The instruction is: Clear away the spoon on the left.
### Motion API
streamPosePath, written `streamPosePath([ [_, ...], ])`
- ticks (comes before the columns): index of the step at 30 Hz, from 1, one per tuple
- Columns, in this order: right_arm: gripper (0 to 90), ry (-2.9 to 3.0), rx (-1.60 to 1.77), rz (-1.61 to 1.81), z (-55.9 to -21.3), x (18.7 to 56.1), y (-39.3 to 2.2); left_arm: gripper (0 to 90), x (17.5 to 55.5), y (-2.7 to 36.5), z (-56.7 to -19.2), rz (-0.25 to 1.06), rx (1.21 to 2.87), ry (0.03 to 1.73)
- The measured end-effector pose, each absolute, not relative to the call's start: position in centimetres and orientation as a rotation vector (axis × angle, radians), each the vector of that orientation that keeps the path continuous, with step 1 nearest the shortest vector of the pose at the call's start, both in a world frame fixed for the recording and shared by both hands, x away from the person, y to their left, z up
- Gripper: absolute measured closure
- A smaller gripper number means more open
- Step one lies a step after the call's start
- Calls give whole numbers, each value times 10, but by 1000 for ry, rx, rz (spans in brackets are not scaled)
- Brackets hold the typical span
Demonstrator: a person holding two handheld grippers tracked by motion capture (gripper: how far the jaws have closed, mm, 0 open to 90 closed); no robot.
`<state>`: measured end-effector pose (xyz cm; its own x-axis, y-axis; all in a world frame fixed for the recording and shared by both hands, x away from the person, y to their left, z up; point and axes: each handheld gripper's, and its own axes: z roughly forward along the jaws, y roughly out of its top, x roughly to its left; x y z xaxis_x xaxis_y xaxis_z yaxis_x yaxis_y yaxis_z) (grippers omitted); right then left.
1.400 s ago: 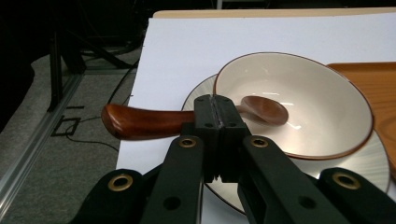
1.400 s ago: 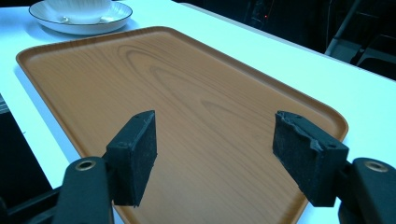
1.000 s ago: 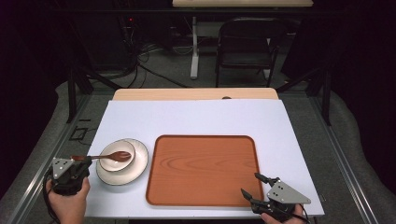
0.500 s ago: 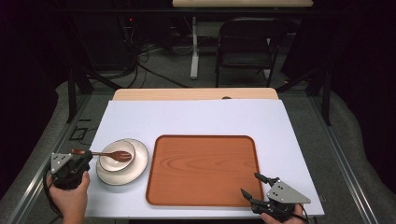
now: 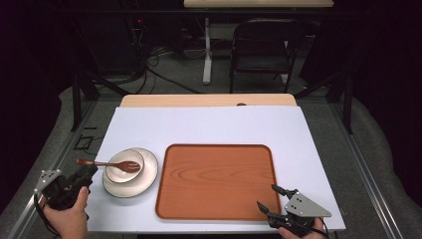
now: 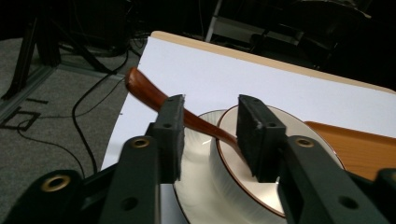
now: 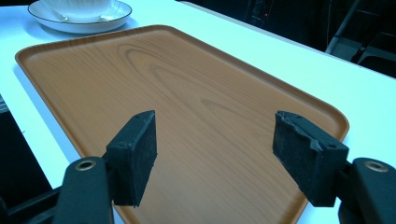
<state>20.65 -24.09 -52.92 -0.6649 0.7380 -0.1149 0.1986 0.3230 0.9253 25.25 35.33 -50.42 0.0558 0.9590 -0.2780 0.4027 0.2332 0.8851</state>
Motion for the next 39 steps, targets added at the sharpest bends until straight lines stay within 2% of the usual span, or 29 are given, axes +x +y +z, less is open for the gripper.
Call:
streamPosePath([
  [8,303,2061,816,1332,-529,206,-241,504,249,359,-509,677,1309,1548],
  [19,303,2062,814,1331,-529,206,-241,423,253,361,-516,597,1241,1575],
  [31,303,2064,816,1327,-529,206,-241,415,267,364,-522,528,1169,1618],
  [39,303,2061,819,1330,-529,206,-241,443,275,363,-522,520,1159,1634],
])
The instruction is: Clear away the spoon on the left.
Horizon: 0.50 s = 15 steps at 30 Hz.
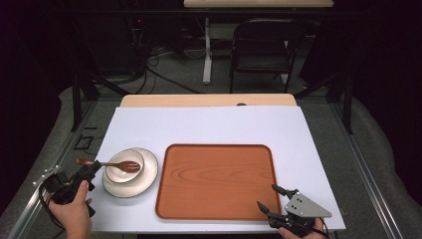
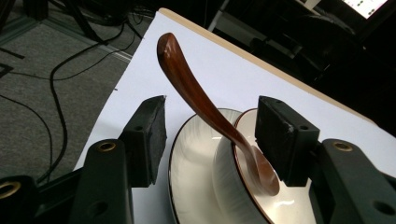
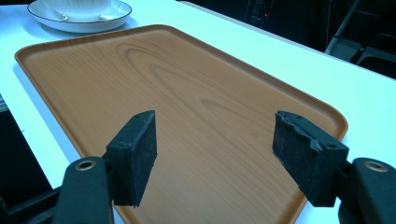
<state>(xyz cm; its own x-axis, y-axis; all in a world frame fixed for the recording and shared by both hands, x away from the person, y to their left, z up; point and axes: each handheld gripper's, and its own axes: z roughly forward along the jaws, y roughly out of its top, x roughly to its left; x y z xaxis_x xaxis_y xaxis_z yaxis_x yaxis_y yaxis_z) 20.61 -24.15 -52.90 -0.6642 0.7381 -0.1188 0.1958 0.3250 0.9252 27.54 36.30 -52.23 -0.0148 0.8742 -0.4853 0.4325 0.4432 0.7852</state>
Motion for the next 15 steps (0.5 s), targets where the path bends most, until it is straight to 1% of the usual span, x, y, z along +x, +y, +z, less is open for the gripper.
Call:
streamPosePath([
  [4,303,2060,818,1331,-529,206,-242,472,280,361,-524,528,1141,1640],
  [8,303,2060,819,1332,-529,206,-242,544,283,361,-525,529,1110,1642],
  [9,303,2060,819,1332,-529,206,-242,544,283,360,-525,526,1102,1646],
  [15,303,2060,816,1333,-529,206,-242,632,284,357,-525,544,1073,1652],
])
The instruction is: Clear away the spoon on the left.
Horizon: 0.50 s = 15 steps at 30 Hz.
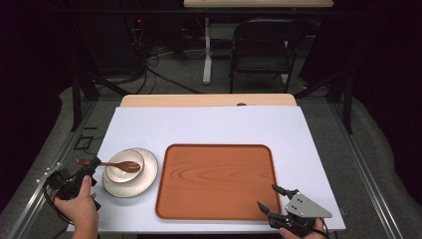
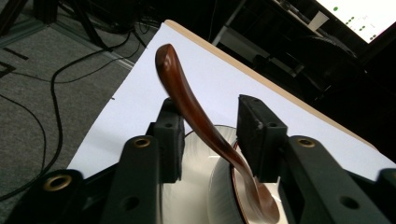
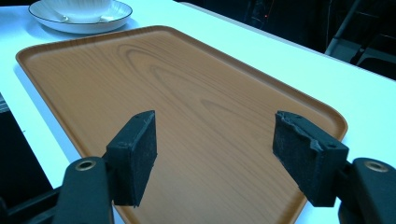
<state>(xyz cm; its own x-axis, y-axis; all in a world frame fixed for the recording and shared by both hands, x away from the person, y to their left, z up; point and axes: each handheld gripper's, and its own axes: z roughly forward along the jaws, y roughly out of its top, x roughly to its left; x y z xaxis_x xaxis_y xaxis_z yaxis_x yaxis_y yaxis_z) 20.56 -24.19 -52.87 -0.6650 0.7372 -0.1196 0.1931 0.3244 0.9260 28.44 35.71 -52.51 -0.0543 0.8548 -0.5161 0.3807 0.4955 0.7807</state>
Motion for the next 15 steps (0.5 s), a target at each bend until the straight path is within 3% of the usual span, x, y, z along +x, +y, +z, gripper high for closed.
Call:
streamPosePath([
  [15,303,2061,815,1335,-528,205,-242,740,282,357,-529,549,1032,1632],
])
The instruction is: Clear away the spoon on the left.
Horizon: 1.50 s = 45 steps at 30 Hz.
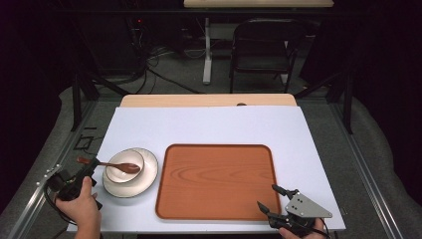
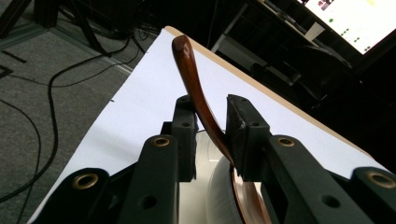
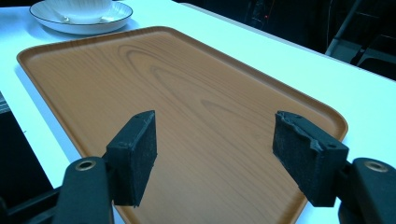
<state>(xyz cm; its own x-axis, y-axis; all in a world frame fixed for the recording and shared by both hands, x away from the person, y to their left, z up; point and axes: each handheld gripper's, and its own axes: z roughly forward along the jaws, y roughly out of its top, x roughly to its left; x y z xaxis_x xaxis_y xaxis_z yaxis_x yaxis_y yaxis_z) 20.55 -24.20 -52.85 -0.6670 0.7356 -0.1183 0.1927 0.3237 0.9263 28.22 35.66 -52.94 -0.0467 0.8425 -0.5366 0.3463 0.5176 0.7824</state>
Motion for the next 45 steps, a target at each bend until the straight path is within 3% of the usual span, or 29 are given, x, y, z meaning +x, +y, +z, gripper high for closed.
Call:
streamPosePath([
  [17,303,2063,814,1340,-529,206,-241,791,274,353,-522,571,1039,1553],
  [45,303,2063,815,1339,-529,206,-242,846,266,305,-486,776,1329,1327],
])
